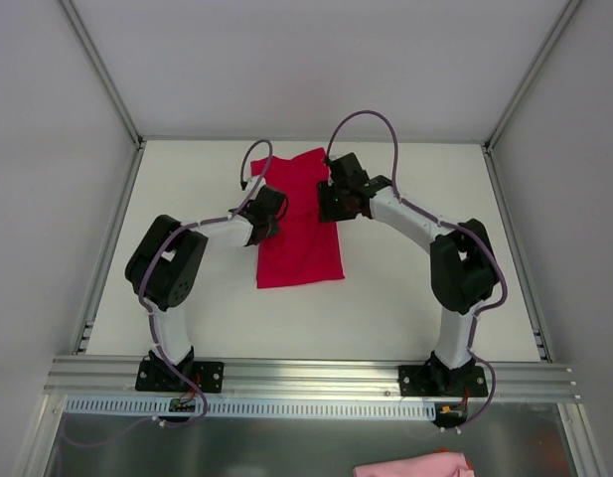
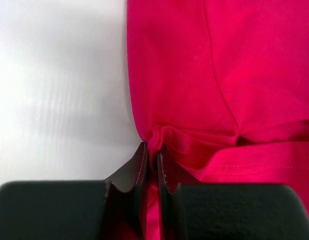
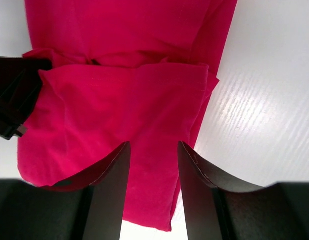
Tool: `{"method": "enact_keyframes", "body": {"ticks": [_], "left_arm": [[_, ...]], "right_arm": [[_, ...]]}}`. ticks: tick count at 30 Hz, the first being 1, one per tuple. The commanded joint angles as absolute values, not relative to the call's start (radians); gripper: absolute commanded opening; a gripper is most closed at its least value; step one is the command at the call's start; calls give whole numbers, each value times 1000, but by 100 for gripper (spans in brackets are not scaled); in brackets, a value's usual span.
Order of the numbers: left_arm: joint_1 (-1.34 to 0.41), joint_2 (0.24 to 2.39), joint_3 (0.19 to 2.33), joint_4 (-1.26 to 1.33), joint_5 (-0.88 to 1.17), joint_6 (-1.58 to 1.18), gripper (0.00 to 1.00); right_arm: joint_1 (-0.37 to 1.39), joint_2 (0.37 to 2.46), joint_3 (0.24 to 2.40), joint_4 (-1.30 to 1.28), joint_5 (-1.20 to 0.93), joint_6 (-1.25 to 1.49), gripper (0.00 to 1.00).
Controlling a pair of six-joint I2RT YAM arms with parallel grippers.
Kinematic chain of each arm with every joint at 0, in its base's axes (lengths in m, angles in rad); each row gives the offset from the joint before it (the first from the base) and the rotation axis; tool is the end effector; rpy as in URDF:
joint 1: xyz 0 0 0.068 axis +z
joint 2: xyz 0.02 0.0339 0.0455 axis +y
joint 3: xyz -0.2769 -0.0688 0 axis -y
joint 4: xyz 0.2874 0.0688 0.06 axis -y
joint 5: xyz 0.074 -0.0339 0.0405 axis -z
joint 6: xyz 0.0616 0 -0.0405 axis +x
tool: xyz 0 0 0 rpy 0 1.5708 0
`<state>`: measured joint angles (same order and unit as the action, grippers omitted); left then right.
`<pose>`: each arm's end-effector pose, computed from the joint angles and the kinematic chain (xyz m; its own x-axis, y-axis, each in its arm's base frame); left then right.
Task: Fold and stack the t-shirts
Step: Fold the folded rectangular tshirt in 1/3 of the way
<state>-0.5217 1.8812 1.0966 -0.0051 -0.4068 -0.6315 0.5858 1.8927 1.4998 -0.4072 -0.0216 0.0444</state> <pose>0.3956 -0.1993 0.1238 -0.6246 -0.2664 -0.7342 -0.1890 0.9636 -0.1889 0.4080 0.2723 0.2243 -0.6223 -0.3596 -0.6953 -0.5382 0.8415 0.0464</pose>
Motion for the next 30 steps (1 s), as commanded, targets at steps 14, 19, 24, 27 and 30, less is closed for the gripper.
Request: {"method": "enact_keyframes", "body": {"ticks": [14, 19, 24, 27, 30], "left_arm": [[-514, 1789, 1057, -86, -476, -637, 8], [-518, 1786, 1077, -98, -480, -624, 61], [-522, 1769, 1104, -121, -496, -620, 70], [-526, 1769, 1118, -130, -502, -615, 68], [-532, 1773, 1129, -135, -503, -611, 61]], "right_arm": [[611, 2026, 1548, -318, -109, 46, 39], [617, 2046, 1552, -321, -121, 34, 36], [617, 2036, 1546, -328, -110, 21, 36], [617, 2034, 1539, -330, -109, 18, 36], [617, 2037, 1537, -325, -112, 18, 36]]}}
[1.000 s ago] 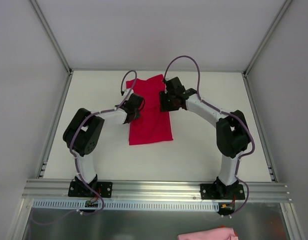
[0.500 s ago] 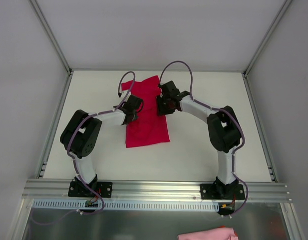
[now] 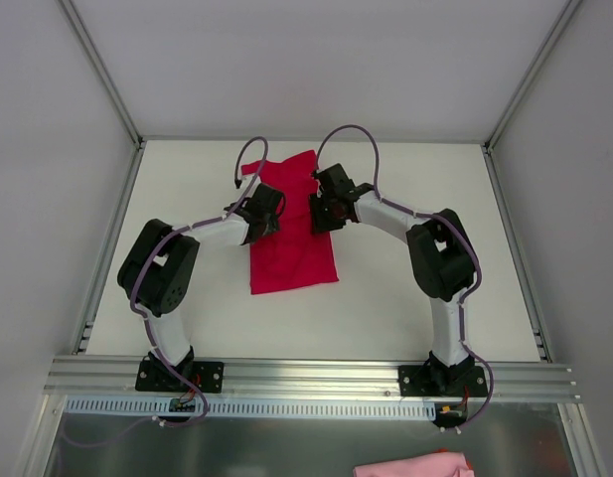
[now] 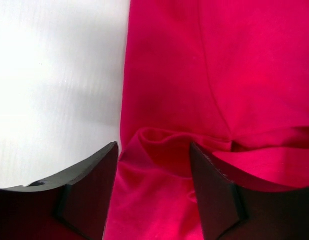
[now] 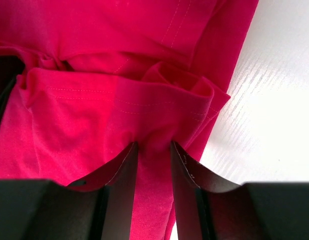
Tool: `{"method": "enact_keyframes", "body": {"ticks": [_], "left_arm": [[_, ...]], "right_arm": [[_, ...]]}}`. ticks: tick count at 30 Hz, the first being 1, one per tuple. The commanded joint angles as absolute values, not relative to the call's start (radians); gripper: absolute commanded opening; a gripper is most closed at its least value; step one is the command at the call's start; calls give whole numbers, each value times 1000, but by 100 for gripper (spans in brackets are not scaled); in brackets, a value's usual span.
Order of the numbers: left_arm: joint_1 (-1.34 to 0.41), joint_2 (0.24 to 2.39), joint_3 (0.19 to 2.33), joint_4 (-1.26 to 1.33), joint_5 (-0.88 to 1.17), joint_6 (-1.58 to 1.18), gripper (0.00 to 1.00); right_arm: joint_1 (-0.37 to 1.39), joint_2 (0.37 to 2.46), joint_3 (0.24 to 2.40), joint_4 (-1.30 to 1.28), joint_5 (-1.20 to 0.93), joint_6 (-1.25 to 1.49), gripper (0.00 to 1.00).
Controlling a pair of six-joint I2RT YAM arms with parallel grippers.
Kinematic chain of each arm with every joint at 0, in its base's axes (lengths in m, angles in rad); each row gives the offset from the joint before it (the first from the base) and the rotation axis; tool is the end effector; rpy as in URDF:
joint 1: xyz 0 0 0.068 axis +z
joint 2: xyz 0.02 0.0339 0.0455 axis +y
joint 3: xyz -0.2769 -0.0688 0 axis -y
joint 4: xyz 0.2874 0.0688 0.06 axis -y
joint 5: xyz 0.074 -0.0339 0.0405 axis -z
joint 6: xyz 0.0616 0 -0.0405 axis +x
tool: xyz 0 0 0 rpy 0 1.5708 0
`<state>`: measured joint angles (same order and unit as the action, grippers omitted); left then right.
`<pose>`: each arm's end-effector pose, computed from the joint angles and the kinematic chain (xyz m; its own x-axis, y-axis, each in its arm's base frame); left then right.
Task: Fold and stack the t-shirts
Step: Fold the folded rectangular tshirt in 1/3 of the way
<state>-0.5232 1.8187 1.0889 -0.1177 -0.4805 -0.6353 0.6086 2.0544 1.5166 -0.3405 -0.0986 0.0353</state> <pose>0.3843 -0.1888 0.1386 -0.6283 -0.2451 -0.7383 -0.2420 0.9636 -0.1139 0.4172 0.2981 0.1588 -0.6530 -0.4122 -0.6354 -0.5978 0.7956 0.0983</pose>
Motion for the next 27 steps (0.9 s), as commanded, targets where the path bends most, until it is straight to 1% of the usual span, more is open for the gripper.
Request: {"method": "enact_keyframes", "body": {"ticks": [1, 3, 7, 10, 13, 15, 16, 17, 18, 21, 23, 25, 26, 27], "left_arm": [[-535, 1773, 1134, -138, -505, -609, 58], [-541, 1769, 1138, -141, -511, -604, 52], [-545, 1764, 1138, -144, -512, -606, 51], [-546, 1770, 1143, -161, -512, -610, 57], [-566, 1749, 1135, -169, -551, -609, 65], [-578, 1711, 1109, -152, -597, -597, 66], [-597, 1688, 1085, -93, -612, -586, 67], [-604, 1628, 1018, -45, -626, -563, 68], [-612, 1600, 981, 47, -621, -552, 68], [-620, 1523, 893, 121, -585, -520, 68], [-626, 1514, 871, 140, -580, -514, 62], [-627, 1522, 867, 147, -569, -512, 54], [-629, 1541, 868, 156, -555, -505, 45], [-629, 1552, 867, 164, -543, -503, 40]], "right_arm": [[617, 2040, 1536, -324, -112, 17, 35], [617, 2042, 1536, -322, -115, 18, 35], [618, 2043, 1535, -325, -114, 18, 35], [617, 2043, 1537, -327, -117, 18, 35], [617, 2046, 1536, -328, -115, 14, 35], [617, 2051, 1537, -330, -118, 11, 35], [617, 2052, 1536, -333, -120, 12, 35], [617, 2049, 1534, -330, -118, 12, 35], [617, 2048, 1528, -331, -117, 11, 35], [617, 2037, 1517, -330, -115, 11, 35], [618, 2031, 1508, -328, -114, 12, 35], [620, 2026, 1500, -325, -115, 14, 35], [621, 2026, 1500, -324, -114, 15, 35], [623, 2025, 1499, -324, -112, 15, 35]]}}
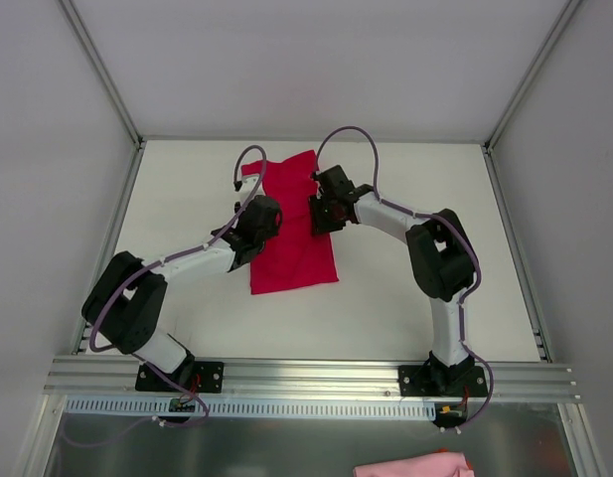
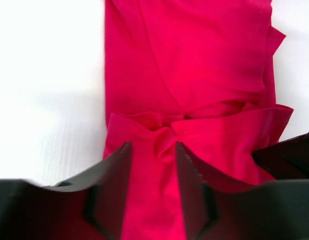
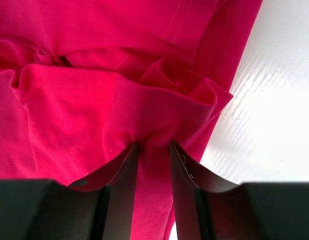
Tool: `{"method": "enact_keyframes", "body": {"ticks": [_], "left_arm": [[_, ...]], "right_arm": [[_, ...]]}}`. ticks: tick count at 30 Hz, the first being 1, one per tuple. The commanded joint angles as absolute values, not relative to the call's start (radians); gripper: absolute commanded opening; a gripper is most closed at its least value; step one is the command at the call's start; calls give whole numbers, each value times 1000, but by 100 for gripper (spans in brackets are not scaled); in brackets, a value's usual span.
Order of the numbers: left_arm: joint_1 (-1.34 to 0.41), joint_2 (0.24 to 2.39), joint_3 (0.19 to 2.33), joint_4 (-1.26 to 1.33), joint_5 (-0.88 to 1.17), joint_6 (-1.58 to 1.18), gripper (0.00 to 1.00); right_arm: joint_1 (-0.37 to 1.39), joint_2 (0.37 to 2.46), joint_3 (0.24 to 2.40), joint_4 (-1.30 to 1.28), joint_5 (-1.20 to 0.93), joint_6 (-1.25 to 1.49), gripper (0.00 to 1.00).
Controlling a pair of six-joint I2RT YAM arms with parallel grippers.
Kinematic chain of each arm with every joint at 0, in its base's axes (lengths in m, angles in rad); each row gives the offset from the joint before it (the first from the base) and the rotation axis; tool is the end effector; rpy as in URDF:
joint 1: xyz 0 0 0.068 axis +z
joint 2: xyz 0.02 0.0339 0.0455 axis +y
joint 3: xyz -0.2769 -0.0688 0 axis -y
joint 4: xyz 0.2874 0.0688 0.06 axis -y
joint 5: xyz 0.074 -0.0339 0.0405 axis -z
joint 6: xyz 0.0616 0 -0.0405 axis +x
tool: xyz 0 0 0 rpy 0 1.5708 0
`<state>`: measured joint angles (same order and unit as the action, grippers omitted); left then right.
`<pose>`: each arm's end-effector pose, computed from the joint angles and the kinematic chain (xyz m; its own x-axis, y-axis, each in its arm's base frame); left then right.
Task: Fold and stack the t-shirts
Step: Fold the folded rectangular tshirt in 1/3 of the way
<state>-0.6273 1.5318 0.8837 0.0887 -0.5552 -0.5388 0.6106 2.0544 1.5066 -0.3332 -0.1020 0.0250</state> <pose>0.3280 -0.1977 0.1975 -0.4391 -0.2202 -0.8710 -0.1028 0.9754 -0.1948 0.4154 0.2984 0.1558 -0.6474 -0.4227 -0.6342 -0.6075 0.7887 0.0944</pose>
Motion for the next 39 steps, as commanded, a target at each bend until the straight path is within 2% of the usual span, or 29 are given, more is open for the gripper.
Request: {"method": "enact_keyframes", "body": {"ticks": [1, 2, 4, 10, 13, 16, 26, 30, 39], "left_arm": [[-629, 1578, 871, 170, -529, -505, 34], [-629, 1592, 874, 172, -528, -509, 22], [-630, 1633, 896, 169, -512, -502, 17], [-629, 1719, 945, 163, -522, -494, 32], [-629, 1756, 971, 150, -535, -491, 32], [-629, 1770, 973, 152, -546, -495, 33], [-629, 1744, 960, 126, -577, -508, 33], [-629, 1736, 957, 121, -580, -506, 33], [-627, 1710, 936, 54, -667, -554, 32]], "right_arm": [[624, 2025, 1499, -322, -113, 17, 35], [624, 2025, 1497, -322, -112, 15, 35], [623, 2023, 1494, -325, -107, 12, 35], [623, 2020, 1494, -337, -87, 9, 35], [627, 2005, 1497, -365, -45, 8, 35], [634, 1965, 1497, -428, 128, -24, 34], [635, 1895, 1497, -546, 480, -40, 36], [635, 1855, 1459, -500, 482, -54, 35], [635, 1764, 1385, -423, 278, -54, 36]]}}
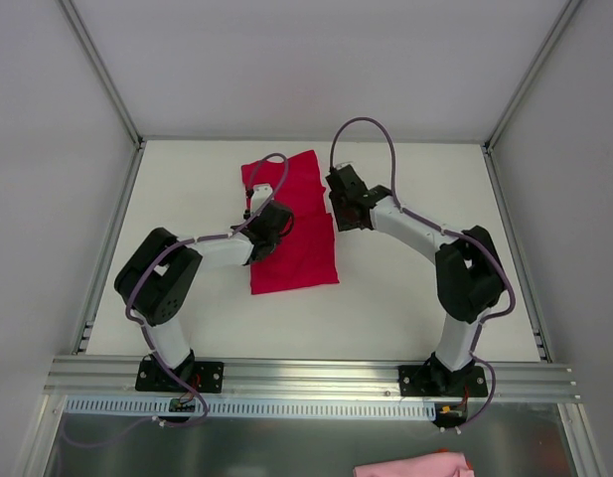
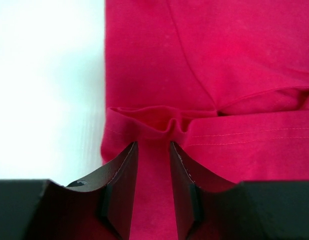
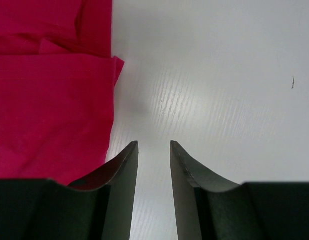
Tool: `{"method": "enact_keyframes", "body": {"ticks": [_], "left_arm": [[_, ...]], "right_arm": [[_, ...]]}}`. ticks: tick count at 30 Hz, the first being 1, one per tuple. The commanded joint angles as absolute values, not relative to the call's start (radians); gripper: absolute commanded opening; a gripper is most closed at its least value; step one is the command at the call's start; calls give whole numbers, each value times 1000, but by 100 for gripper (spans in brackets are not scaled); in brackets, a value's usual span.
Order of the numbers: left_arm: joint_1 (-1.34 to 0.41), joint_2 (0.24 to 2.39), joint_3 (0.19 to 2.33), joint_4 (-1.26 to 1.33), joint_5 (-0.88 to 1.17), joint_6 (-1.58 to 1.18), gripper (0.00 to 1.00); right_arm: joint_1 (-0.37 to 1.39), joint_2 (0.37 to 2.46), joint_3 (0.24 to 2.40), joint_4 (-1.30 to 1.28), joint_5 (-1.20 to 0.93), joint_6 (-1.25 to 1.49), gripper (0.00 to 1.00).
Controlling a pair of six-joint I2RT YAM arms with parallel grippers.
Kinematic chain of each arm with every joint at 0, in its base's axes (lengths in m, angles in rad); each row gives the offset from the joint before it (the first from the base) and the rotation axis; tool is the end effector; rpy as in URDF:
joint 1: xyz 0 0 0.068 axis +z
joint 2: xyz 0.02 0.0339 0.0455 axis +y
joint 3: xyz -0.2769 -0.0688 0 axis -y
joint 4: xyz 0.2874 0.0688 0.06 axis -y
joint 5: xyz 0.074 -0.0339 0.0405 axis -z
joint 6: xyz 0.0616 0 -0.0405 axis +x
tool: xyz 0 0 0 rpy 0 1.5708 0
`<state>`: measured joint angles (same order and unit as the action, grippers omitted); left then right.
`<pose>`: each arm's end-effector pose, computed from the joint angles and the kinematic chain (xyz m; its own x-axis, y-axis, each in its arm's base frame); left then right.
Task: Fold and stack the t-shirts
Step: Fold the folded rectangular tshirt in 1/3 of the way
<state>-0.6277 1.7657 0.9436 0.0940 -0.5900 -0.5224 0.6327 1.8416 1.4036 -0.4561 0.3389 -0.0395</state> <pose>0.3493 -0.2111 0.1322 -0.5425 -0.1186 -0.8316 -0.1371 0.9892 -0.0516 0.3851 0.2570 0.2098 -0.6129 -0.4956 -0.6155 -0.4143 0.8648 -0.2837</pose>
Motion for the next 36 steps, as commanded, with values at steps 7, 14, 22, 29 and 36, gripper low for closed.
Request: {"method": "enact_keyframes", "body": {"ticks": [7, 14, 22, 29, 36], "left_arm": [[-627, 1628, 943, 81, -687, -516, 37], [-615, 1600, 1065, -17, -721, -473, 47], [-615, 1609, 1026, 6, -660, -482, 48], [-601, 1729, 1080, 6, -620, -482, 67], [-581, 1763, 1060, 28, -609, -485, 63]], "right_arm": [[644, 1661, 1198, -338, 291, -40, 36], [690, 1491, 948, -135, 385, -20, 22], [712, 1385, 931, -170, 387, -20, 24], [712, 1394, 934, -195, 416, -21, 24], [712, 1397, 945, -206, 413, -26, 24]]}}
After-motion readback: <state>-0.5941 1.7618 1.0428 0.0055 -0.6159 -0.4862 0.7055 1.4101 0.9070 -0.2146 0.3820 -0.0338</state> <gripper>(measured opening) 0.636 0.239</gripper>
